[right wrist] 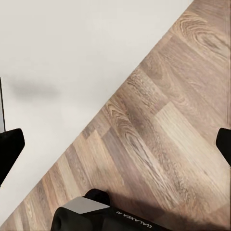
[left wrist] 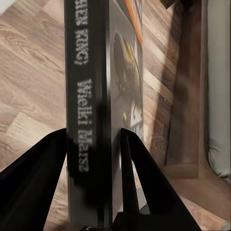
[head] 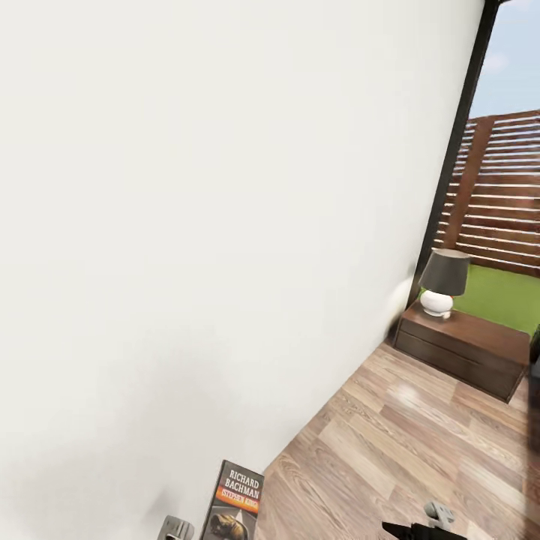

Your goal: In the bedroom, move the book from the bed onto either nightstand, and place the two sandals side by side next to the bed.

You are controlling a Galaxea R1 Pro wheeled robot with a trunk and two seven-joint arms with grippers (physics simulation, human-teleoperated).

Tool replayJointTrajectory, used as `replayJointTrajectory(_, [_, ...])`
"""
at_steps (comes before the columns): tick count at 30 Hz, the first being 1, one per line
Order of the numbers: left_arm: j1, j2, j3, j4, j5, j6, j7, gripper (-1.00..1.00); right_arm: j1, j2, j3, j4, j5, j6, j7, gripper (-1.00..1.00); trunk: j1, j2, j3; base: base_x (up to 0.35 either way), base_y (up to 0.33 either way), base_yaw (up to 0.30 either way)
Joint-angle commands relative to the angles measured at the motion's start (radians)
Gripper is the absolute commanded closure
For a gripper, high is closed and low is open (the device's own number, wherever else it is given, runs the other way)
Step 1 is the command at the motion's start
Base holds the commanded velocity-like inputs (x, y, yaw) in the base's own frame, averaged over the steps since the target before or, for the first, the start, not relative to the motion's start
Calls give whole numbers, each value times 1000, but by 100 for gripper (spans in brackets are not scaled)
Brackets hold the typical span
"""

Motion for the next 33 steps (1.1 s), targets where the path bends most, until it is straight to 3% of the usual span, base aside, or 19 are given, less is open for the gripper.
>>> replayJointTrajectory(1, [0,0,3,-1,7,7,-5,100,-1,0,6,0,-10,10,3,-100,0,-1,-1,6,0,-300])
replayJointTrajectory(14, [0,0,3,-1,7,7,-5,100,-1,0,6,0,-10,10,3,-100,0,-1,-1,6,0,-300])
replayJointTrajectory(23, [0,0,3,-1,7,7,-5,100,-1,0,6,0,-10,10,3,-100,0,-1,-1,222,0,-300])
replayJointTrajectory(33, [0,1,3,-1,7,7,-5,100,-1,0,6,0,-10,10,3,-100,0,-1,-1,26,0,-300])
